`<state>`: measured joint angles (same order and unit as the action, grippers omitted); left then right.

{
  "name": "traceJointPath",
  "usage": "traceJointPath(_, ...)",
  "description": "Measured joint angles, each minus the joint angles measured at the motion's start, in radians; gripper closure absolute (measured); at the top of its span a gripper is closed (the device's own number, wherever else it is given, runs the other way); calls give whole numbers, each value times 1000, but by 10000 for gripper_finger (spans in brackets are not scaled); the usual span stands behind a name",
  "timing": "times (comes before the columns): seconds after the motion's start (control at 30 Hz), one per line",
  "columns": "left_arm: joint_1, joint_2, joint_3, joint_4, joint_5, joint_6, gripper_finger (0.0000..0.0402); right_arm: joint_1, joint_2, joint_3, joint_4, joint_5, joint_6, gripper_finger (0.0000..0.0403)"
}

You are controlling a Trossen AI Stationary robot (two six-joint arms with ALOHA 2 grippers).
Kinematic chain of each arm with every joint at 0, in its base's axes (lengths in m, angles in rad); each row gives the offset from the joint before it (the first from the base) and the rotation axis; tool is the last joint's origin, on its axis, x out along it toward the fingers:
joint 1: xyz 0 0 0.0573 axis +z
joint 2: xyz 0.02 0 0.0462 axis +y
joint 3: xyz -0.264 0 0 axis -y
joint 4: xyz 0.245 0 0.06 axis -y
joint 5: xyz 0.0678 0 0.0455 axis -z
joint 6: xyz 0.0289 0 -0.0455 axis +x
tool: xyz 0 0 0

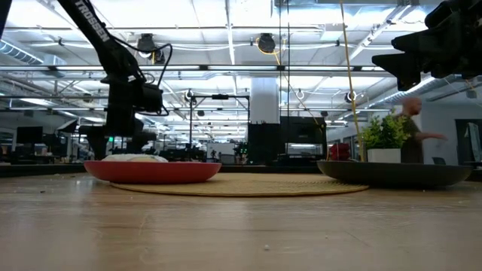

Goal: Pick & Place donuts
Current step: Put the large green donut on the pink plate

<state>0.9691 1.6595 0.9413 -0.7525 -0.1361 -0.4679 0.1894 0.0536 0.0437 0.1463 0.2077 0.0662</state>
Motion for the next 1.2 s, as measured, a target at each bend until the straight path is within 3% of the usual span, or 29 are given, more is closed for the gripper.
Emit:
traceJointPath(0.5, -9, 2, 0, -5, -48, -14, 37, 0, 0, 0, 0, 0, 0, 176)
traceJointPath(1.2, 6, 2, 0, -6, -29, -126, 38, 0, 0, 0, 0, 0, 0, 177)
